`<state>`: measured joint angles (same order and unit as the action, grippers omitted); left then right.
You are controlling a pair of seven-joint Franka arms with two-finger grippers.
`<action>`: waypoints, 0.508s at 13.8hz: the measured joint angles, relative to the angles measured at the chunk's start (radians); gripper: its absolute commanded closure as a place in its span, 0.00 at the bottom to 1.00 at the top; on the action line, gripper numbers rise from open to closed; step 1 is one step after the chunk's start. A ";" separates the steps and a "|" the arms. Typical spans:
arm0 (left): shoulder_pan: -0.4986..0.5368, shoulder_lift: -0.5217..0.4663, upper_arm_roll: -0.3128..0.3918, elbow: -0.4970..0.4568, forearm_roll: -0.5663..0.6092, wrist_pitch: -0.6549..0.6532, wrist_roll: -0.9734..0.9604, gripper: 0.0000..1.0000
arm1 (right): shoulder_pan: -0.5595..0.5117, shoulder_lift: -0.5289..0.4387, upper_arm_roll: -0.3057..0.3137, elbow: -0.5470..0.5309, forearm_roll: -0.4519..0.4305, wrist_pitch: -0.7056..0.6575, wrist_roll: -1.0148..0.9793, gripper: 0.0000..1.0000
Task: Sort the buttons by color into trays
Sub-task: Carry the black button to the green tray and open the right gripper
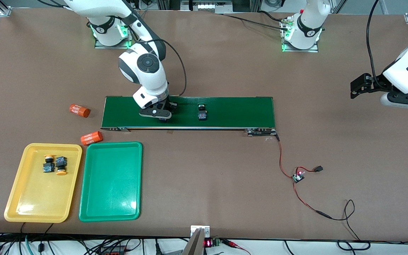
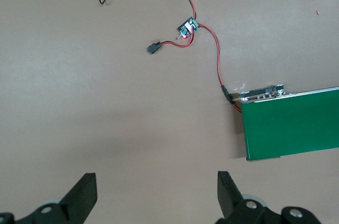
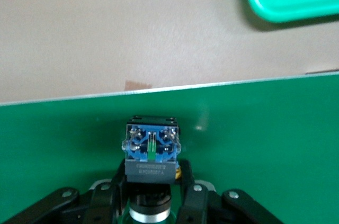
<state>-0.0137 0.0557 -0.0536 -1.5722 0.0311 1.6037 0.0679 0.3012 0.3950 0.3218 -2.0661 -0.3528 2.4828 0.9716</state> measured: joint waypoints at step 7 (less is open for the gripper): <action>0.000 0.000 -0.001 0.000 0.000 -0.010 0.000 0.00 | -0.252 0.019 -0.040 0.267 0.143 -0.167 -0.500 1.00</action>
<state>-0.0137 0.0556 -0.0545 -1.5722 0.0311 1.5935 0.0679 0.0488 0.4140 0.2816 -1.7992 -0.2103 2.3160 0.4715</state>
